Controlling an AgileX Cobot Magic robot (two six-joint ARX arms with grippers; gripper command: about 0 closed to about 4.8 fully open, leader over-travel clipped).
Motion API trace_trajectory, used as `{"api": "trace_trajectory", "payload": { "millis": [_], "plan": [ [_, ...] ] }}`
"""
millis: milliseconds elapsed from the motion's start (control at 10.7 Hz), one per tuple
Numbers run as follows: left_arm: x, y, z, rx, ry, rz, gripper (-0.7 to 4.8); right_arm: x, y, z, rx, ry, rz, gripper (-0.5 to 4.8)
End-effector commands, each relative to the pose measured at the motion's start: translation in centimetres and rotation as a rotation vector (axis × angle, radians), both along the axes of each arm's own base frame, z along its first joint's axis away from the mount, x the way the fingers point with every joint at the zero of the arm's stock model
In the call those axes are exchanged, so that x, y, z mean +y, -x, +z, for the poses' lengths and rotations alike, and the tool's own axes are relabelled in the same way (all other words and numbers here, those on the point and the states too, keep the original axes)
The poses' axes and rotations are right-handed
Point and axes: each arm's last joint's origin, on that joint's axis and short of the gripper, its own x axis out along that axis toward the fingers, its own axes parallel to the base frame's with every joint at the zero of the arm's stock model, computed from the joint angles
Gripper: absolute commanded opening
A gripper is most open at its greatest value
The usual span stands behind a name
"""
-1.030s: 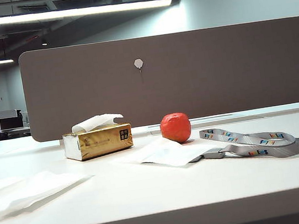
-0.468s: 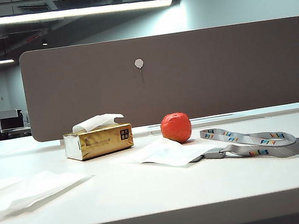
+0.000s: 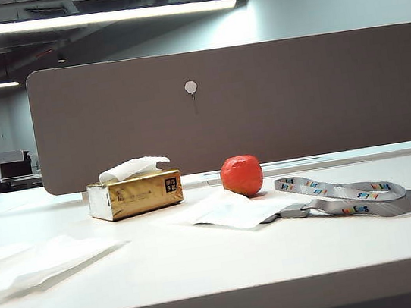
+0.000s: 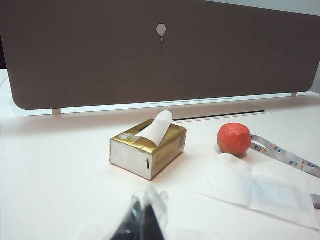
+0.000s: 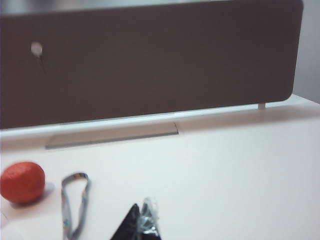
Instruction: Pull out a tissue from the tissue box and use it to cover the ID card on the tabletop.
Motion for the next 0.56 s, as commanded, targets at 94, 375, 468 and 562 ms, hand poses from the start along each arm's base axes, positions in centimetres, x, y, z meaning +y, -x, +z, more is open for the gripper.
{"api": "trace_trajectory", "payload": {
  "millis": [94, 375, 468, 562],
  "plan": [
    [0.0, 0.0, 0.2, -0.014, 0.003, -0.002, -0.06, 0.0, 0.1, 0.4, -0.031, 0.006, 0.103, -0.05],
    [0.0, 0.0, 0.2, -0.014, 0.003, -0.002, -0.06, 0.7, 0.2, 0.4, -0.028, 0.007, 0.264, -0.05],
    [0.0, 0.0, 0.2, -0.014, 0.003, -0.001, -0.06, 1.1, 0.2, 0.5, -0.035, 0.013, 0.305, -0.05],
    [0.0, 0.0, 0.2, -0.014, 0.003, -0.002, -0.06, 1.3, 1.1, 1.4, -0.117, 0.042, 0.279, -0.05]
  ]
}}
